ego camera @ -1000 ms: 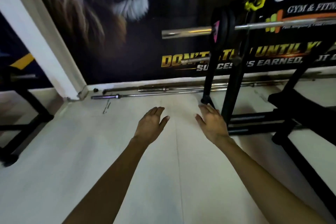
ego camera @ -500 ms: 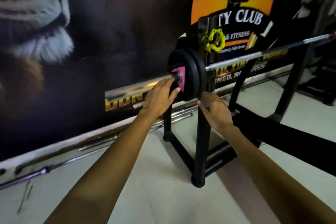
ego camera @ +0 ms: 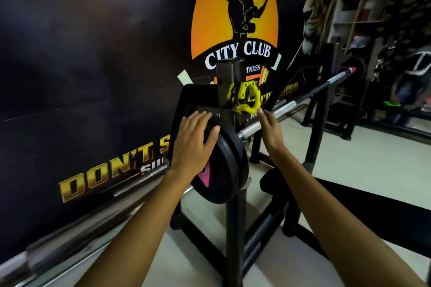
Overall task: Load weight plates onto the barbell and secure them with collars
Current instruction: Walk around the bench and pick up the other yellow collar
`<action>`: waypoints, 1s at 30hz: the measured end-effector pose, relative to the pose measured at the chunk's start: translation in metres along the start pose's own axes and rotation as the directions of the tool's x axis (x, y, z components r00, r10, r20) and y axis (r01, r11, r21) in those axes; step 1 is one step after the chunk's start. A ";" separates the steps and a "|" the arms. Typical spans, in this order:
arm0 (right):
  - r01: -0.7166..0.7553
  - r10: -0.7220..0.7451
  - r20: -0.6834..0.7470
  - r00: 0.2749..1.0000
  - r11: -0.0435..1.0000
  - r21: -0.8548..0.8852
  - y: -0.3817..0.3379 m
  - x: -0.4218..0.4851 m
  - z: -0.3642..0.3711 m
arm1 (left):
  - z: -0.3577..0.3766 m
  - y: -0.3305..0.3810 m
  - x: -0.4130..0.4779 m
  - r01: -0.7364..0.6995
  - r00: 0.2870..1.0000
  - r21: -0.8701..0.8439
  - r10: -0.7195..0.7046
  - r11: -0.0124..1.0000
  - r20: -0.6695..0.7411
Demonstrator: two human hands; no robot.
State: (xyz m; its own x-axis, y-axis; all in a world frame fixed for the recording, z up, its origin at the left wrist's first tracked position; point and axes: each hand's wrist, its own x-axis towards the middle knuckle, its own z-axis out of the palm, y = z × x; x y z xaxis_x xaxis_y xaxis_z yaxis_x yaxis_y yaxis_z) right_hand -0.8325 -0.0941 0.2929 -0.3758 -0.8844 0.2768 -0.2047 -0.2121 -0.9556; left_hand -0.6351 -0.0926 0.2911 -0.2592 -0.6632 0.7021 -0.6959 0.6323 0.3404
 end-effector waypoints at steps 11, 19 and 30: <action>-0.341 0.085 0.434 0.897 0.759 0.555 0.017 0.098 -0.003 | 0.005 0.001 0.000 0.012 0.999 -0.096 -0.017 0.995 -0.051; -0.275 0.012 0.383 0.924 0.715 0.642 -0.009 0.091 -0.031 | 0.007 0.003 -0.001 0.026 0.997 -0.099 -0.033 0.995 -0.066; -0.177 -0.051 0.331 0.942 0.762 0.623 -0.045 -0.014 -0.031 | -0.019 0.055 -0.012 0.077 0.964 -0.519 -0.197 0.851 -0.180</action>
State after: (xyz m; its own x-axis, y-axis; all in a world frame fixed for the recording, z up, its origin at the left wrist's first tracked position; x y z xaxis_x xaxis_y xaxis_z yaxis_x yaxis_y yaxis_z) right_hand -0.8461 -0.0591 0.3355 -0.0443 -0.9601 0.2762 0.4735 -0.2636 -0.8404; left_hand -0.6575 -0.0425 0.3129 0.0074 -0.6915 0.7223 -0.2645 0.6953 0.6683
